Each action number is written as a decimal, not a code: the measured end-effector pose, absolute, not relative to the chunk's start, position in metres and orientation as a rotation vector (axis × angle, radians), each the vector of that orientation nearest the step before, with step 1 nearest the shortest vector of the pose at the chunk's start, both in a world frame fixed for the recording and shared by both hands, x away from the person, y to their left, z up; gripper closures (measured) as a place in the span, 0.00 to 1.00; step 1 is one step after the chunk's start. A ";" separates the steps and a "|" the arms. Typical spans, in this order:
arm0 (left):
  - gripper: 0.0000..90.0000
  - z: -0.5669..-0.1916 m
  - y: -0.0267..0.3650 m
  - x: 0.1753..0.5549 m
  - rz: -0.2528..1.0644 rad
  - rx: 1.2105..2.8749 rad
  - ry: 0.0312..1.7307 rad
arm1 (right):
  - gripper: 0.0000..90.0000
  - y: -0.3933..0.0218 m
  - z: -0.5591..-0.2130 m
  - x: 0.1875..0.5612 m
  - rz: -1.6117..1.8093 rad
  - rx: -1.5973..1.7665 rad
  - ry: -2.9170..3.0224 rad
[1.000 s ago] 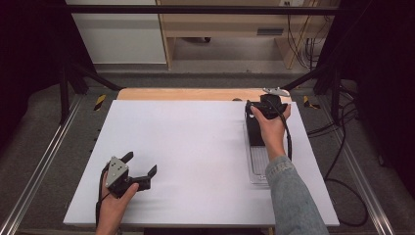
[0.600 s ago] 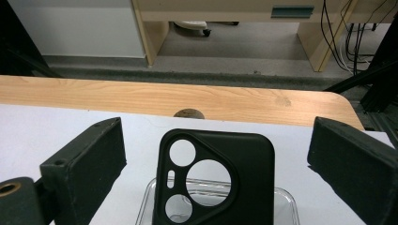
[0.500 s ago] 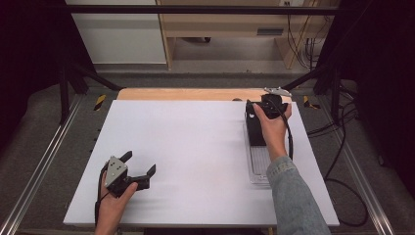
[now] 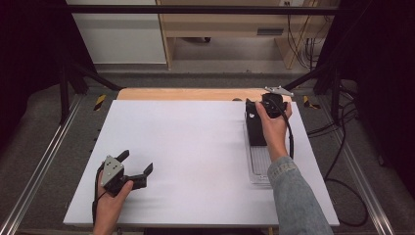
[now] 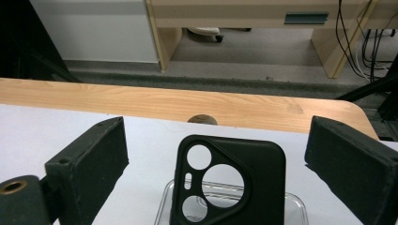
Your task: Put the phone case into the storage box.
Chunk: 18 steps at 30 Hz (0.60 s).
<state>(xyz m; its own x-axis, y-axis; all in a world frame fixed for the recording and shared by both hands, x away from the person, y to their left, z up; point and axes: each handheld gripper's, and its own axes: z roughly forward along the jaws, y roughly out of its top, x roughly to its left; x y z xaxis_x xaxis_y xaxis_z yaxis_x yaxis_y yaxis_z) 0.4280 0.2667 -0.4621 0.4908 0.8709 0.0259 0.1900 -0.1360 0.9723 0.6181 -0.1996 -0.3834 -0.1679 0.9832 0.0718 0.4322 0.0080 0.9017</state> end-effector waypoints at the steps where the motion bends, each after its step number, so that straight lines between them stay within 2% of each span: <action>1: 0.02 -0.463 0.267 0.428 0.761 1.625 0.931 | 0.07 -0.199 -0.383 0.617 1.129 1.466 1.668; 18: 0.02 -0.462 0.269 0.428 0.767 1.627 0.926 | 0.08 -0.202 -0.363 0.597 1.204 1.403 1.710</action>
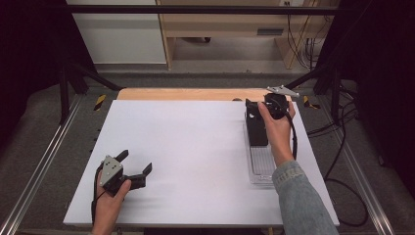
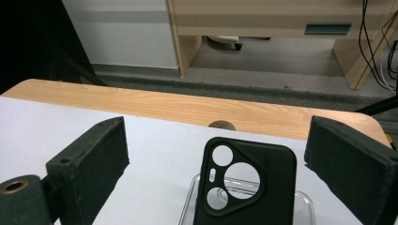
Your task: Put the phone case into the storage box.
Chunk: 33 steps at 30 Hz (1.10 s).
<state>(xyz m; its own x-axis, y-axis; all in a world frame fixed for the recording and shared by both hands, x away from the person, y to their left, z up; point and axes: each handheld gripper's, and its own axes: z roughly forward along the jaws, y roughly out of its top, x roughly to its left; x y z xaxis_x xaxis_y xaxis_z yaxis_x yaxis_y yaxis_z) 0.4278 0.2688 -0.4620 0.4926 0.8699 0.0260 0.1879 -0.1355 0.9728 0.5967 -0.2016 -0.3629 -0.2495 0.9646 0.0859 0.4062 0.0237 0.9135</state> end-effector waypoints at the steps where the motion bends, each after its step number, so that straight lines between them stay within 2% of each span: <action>1: 0.02 -0.462 0.269 0.427 0.768 1.626 0.925 | 0.08 -0.203 -0.362 0.596 1.201 1.399 1.714; 33: 0.02 -0.460 0.283 0.427 0.782 1.600 0.951 | 0.10 -0.211 -0.347 0.580 1.241 1.355 1.730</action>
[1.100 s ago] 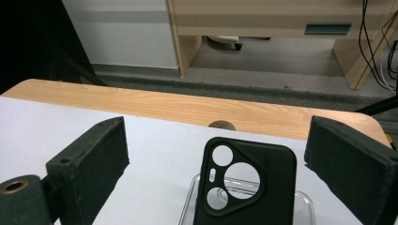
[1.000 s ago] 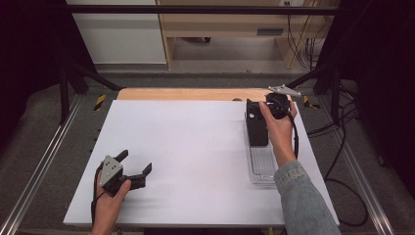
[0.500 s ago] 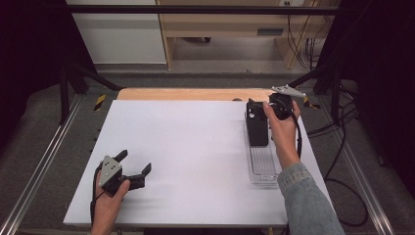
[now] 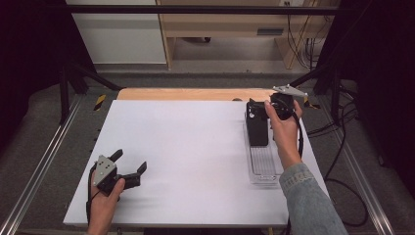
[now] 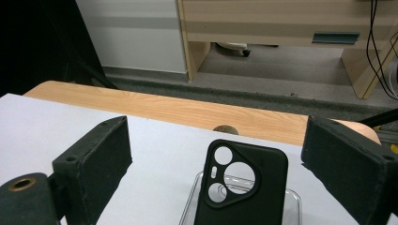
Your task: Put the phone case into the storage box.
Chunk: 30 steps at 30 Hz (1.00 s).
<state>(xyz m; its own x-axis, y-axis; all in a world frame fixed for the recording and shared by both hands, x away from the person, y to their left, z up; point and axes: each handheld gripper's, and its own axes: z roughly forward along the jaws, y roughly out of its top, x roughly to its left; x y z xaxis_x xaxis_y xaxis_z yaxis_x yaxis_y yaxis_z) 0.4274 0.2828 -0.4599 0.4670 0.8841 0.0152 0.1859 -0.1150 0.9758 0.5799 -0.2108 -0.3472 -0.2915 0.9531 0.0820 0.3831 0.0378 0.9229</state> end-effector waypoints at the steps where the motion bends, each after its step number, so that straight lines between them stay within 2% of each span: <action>1: 0.02 -0.460 0.283 0.427 0.779 1.602 0.951 | 0.10 -0.211 -0.347 0.579 1.237 1.352 1.733; 30: 0.02 -0.456 0.290 0.419 0.775 1.591 0.947 | 0.06 -0.227 -0.325 0.555 1.337 1.324 1.709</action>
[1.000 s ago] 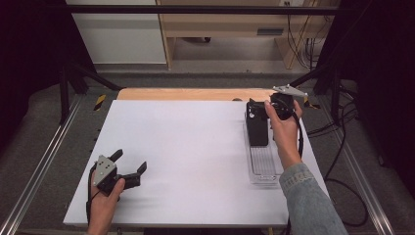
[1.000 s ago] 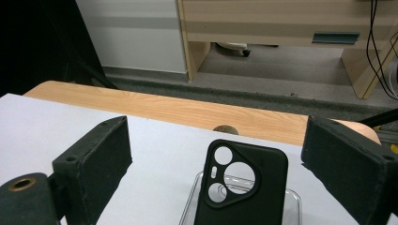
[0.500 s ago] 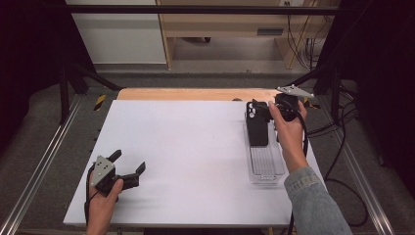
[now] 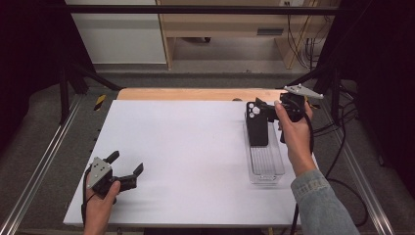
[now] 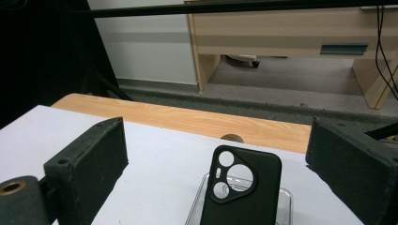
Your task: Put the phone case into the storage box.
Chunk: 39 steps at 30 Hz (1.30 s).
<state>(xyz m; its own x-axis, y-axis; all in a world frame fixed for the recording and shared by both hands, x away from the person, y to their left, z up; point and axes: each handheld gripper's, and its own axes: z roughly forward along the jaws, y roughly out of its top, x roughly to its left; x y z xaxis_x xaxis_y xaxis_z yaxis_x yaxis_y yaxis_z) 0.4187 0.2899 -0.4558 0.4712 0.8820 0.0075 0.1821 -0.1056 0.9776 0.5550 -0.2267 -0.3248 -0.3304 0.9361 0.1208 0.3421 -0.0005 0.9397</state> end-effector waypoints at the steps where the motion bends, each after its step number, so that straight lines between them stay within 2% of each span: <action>1: 0.02 -0.456 0.290 0.418 0.775 1.592 0.945 | 0.06 -0.227 -0.324 0.554 1.338 1.320 1.709; 39: 0.02 -0.452 0.296 0.400 0.758 1.580 0.937 | 0.04 -0.243 -0.304 0.525 1.416 1.256 1.655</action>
